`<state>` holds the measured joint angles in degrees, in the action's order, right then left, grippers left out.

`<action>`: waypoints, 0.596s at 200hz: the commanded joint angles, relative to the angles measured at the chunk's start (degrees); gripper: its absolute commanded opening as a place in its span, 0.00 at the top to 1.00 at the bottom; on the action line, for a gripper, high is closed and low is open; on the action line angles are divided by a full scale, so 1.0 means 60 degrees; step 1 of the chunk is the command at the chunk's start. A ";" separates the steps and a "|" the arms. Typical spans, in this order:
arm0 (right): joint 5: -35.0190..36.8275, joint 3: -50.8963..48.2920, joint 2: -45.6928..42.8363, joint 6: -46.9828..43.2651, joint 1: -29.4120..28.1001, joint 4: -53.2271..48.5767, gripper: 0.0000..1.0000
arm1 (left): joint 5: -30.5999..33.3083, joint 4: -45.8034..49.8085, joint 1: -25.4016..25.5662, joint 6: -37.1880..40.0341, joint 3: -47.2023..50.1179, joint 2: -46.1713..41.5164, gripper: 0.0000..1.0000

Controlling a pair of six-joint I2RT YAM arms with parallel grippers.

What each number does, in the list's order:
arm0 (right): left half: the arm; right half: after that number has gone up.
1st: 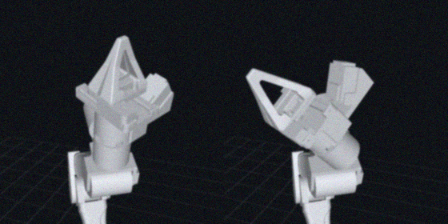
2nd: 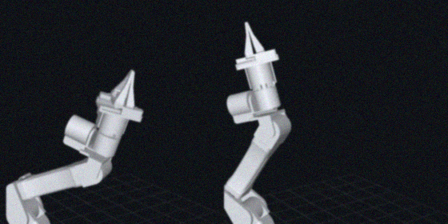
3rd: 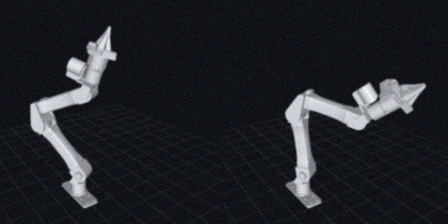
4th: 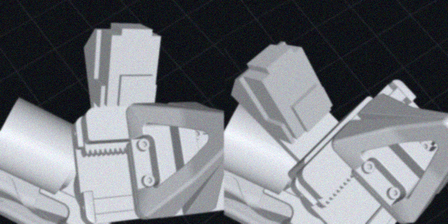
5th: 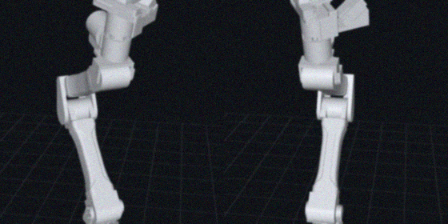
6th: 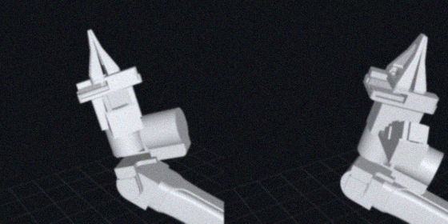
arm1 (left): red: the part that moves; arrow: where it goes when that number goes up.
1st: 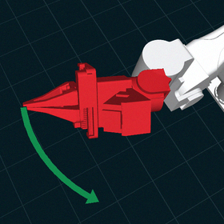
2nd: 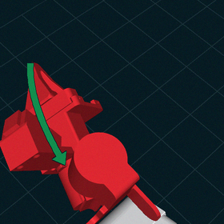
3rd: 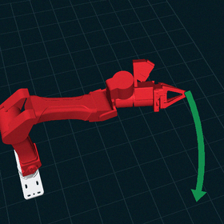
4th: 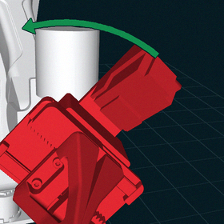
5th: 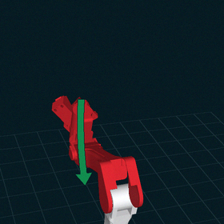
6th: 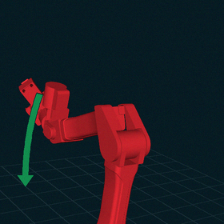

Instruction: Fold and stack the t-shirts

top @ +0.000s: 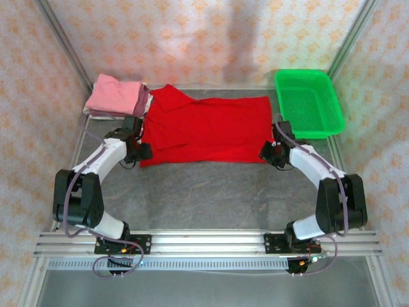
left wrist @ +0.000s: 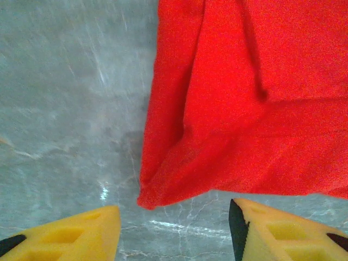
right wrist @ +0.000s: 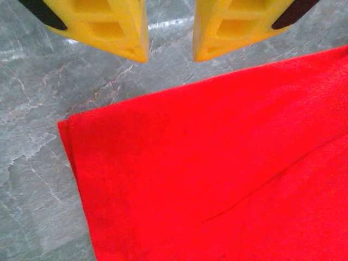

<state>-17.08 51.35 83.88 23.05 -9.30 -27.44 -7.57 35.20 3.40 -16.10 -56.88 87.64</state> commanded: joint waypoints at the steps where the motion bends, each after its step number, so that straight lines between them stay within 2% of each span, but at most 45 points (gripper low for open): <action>1: 0.0300 0.0393 0.0516 0.0076 0.0007 0.0357 0.73 | -0.0909 -0.0832 -0.0108 -0.0253 0.0045 0.0482 0.45; 36: 0.0043 0.0444 0.1076 0.0530 0.0005 0.1079 0.74 | -0.0935 -0.1428 -0.0120 -0.0194 -0.0089 0.1422 0.53; 53: 0.0212 0.0507 0.1421 0.0612 0.0002 0.1128 0.74 | -0.0759 -0.1326 -0.0239 -0.0101 -0.0266 0.1816 0.67; 63: 0.0221 0.0531 0.1592 0.0590 0.0005 0.1180 0.74 | -0.0591 -0.1346 -0.0344 -0.0114 -0.0214 0.1884 0.71; 78: 0.0251 0.0480 0.1819 0.0620 -0.0003 0.1377 0.74 | -0.0444 -0.1394 -0.0593 -0.0202 -0.0081 0.1852 0.85; 107: 0.0468 0.0506 0.2243 0.0891 0.0063 0.1192 0.75 | -0.0570 -0.1343 -0.1007 -0.0381 0.0237 0.1505 0.99; 119: 0.0451 0.0362 0.2327 0.1073 0.0217 0.1145 0.75 | -0.0520 -0.1320 -0.1099 -0.0393 0.0398 0.1340 1.00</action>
<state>-16.75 53.28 96.60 26.96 -9.23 -20.49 -11.99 27.05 -1.83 -17.76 -56.69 98.08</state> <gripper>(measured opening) 0.248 0.040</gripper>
